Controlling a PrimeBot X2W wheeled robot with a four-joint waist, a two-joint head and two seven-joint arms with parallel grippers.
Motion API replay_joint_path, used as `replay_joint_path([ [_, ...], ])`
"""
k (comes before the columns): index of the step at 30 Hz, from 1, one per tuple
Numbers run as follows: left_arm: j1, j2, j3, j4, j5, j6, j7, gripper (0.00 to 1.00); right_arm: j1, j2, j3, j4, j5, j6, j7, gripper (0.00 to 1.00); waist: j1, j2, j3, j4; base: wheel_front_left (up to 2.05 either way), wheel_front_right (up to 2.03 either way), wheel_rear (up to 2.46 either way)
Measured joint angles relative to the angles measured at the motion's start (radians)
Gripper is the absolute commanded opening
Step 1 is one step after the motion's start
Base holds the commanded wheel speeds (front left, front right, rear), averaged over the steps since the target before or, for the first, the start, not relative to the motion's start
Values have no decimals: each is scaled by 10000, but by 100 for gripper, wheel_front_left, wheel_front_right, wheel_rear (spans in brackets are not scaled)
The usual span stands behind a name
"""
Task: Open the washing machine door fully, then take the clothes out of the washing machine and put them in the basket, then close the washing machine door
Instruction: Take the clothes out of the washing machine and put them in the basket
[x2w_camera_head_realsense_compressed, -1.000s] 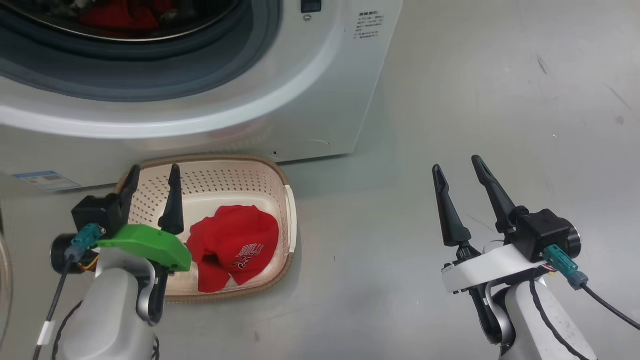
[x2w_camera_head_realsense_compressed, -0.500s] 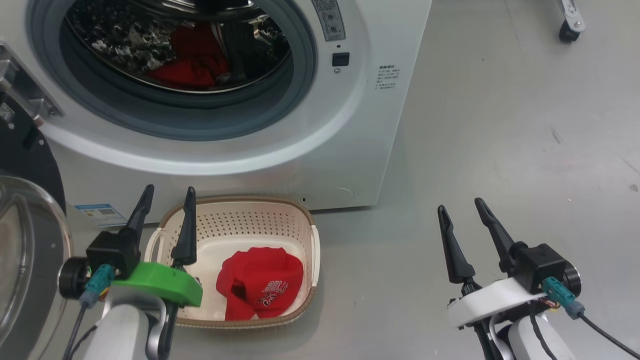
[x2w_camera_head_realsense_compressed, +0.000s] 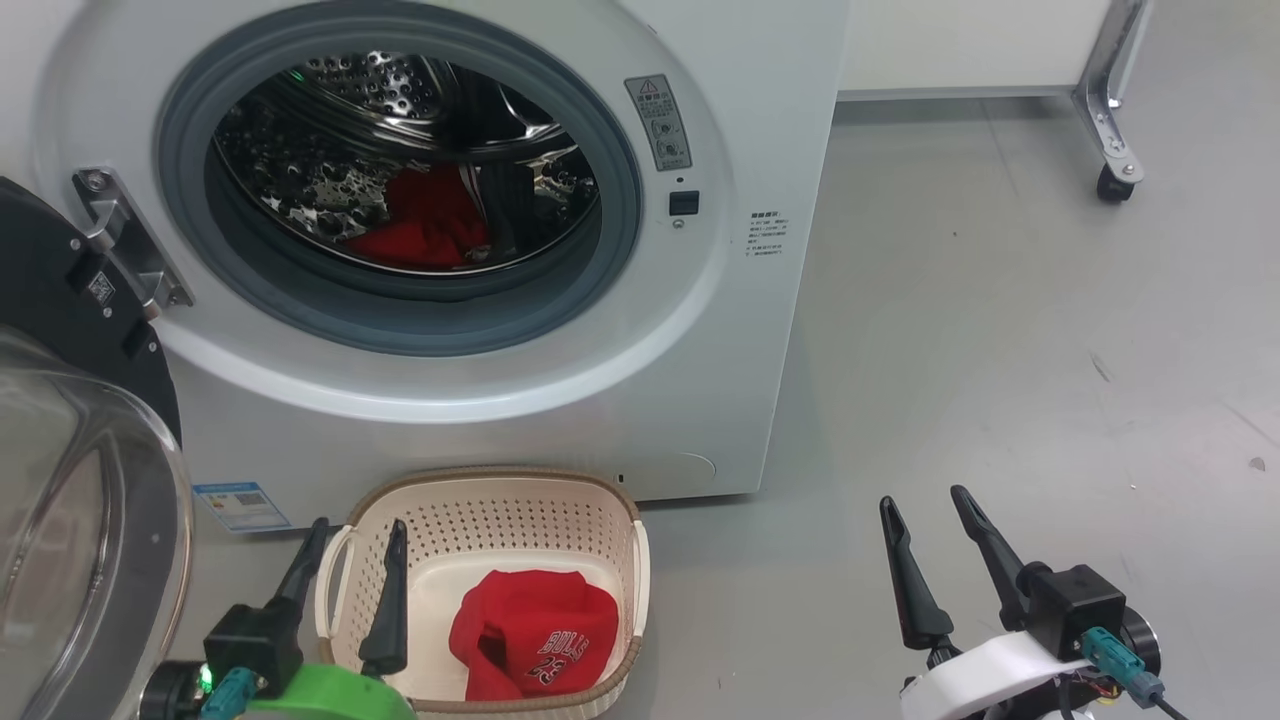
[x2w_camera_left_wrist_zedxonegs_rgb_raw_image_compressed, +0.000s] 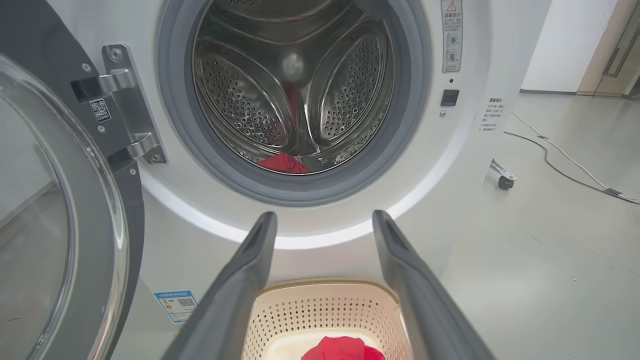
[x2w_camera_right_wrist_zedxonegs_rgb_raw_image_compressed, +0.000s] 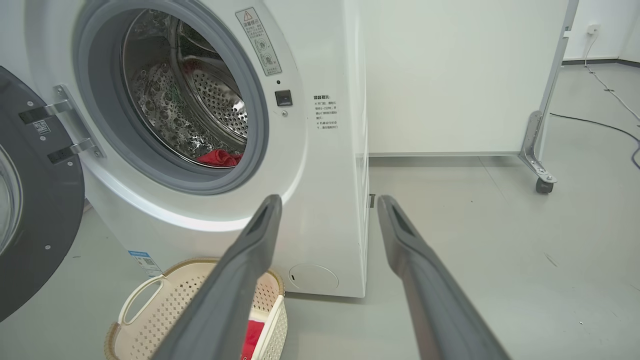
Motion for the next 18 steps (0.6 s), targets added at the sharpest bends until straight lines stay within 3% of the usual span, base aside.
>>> replay_joint_path([
  [18, 1190, 4, -230, -1043, 0, 132, 0, 100, 377, 27, 88, -169, -15, 0, 0, 100, 0, 0, -407, -93, 0, 0, 0],
])
